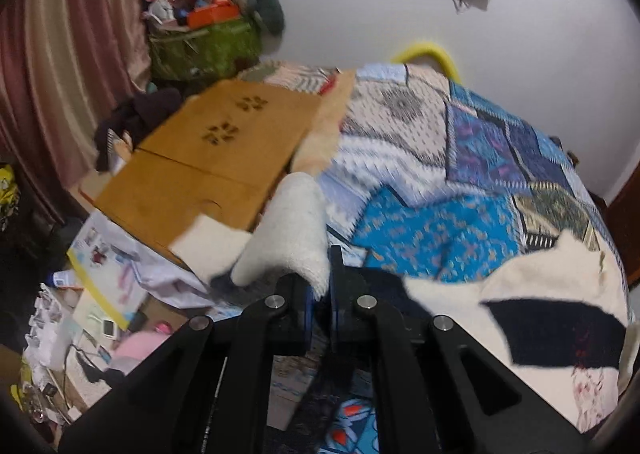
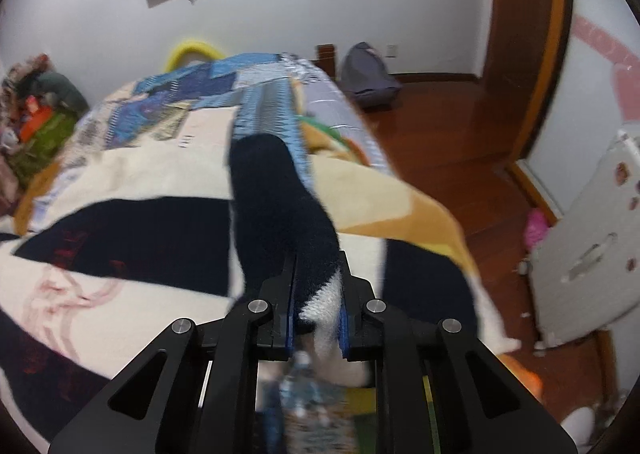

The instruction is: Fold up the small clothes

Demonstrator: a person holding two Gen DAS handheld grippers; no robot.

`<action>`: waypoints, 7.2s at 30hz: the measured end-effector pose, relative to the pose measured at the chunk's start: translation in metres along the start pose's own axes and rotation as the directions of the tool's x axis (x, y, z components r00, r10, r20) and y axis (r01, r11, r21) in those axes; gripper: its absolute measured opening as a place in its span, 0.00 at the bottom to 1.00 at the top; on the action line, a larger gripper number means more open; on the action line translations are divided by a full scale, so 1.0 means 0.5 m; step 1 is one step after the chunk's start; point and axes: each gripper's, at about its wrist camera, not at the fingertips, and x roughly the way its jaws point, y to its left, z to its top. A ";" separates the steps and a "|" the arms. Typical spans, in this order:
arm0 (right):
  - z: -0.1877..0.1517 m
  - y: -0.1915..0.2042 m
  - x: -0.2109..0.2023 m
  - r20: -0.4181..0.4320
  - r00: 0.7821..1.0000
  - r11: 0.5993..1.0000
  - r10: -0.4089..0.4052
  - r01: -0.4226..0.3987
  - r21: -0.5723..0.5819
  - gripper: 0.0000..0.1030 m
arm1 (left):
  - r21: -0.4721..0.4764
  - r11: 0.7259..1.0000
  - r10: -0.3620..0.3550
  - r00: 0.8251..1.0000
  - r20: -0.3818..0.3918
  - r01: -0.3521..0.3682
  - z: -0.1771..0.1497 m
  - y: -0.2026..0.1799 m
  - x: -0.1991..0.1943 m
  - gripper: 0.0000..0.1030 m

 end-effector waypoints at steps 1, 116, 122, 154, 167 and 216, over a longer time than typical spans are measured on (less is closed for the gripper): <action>-0.002 -0.002 0.000 -0.011 1.000 1.000 -0.011 0.011 -0.010 0.14 | 0.001 1.000 0.015 1.000 0.010 -0.015 0.004 0.009 -0.009 0.06; 0.113 0.474 0.000 -0.166 0.847 0.765 0.505 -0.528 -0.368 0.53 | 0.338 0.877 -0.340 0.938 -0.064 0.341 -0.058 -0.411 -0.196 0.06; 0.114 0.375 -0.007 -0.144 0.856 0.795 0.496 -0.515 -0.320 0.53 | 0.369 0.844 -0.352 0.921 -0.168 0.390 -0.174 -0.518 -0.182 0.06; 0.075 0.619 0.103 -0.292 0.877 0.737 0.381 -0.479 -0.477 0.63 | 0.253 0.953 -0.115 0.972 -0.203 0.166 -0.274 -0.139 -0.064 0.67; 0.094 0.571 0.108 -0.219 0.908 0.754 0.357 -0.419 -0.506 0.08 | 0.134 0.983 -0.085 0.960 -0.267 0.124 -0.276 -0.095 0.047 0.45; 0.019 0.007 0.015 -0.037 0.951 0.951 0.308 -0.309 -0.007 0.41 | 0.355 0.922 -0.107 0.984 -0.139 0.151 -0.223 -0.298 -0.102 0.59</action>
